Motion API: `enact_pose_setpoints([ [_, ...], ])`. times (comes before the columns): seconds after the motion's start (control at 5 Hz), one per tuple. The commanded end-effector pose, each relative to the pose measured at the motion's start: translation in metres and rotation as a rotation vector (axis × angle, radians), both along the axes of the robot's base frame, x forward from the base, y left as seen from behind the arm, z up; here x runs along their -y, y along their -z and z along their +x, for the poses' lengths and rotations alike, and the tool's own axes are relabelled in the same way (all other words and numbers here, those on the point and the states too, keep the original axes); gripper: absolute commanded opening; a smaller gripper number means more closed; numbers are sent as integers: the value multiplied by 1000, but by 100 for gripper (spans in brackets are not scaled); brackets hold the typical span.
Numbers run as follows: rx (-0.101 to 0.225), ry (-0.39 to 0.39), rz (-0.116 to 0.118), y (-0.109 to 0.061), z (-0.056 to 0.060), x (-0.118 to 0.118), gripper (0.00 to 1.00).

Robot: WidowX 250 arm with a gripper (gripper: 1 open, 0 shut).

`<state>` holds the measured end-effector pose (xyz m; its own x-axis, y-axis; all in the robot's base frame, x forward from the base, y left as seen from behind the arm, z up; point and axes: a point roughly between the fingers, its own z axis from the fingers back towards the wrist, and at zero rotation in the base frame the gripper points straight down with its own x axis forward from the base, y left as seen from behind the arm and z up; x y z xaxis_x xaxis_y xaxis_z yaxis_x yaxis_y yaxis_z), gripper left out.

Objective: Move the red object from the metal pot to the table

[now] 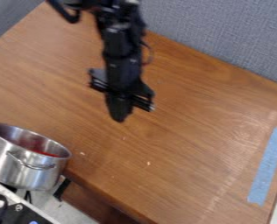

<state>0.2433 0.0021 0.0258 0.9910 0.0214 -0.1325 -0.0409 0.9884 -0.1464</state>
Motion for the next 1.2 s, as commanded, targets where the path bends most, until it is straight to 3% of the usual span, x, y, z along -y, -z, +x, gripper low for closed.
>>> enact_pose_setpoints([
  [0.0,60,-173,-20,-5,-6,7,0],
  [0.2,52,-76,-44,9,9,6,0],
  [0.4,53,4,-93,20,26,1,0],
  [0.8,76,214,-176,2,19,-11,0],
  [1.0,96,324,-189,-8,18,-14,0],
])
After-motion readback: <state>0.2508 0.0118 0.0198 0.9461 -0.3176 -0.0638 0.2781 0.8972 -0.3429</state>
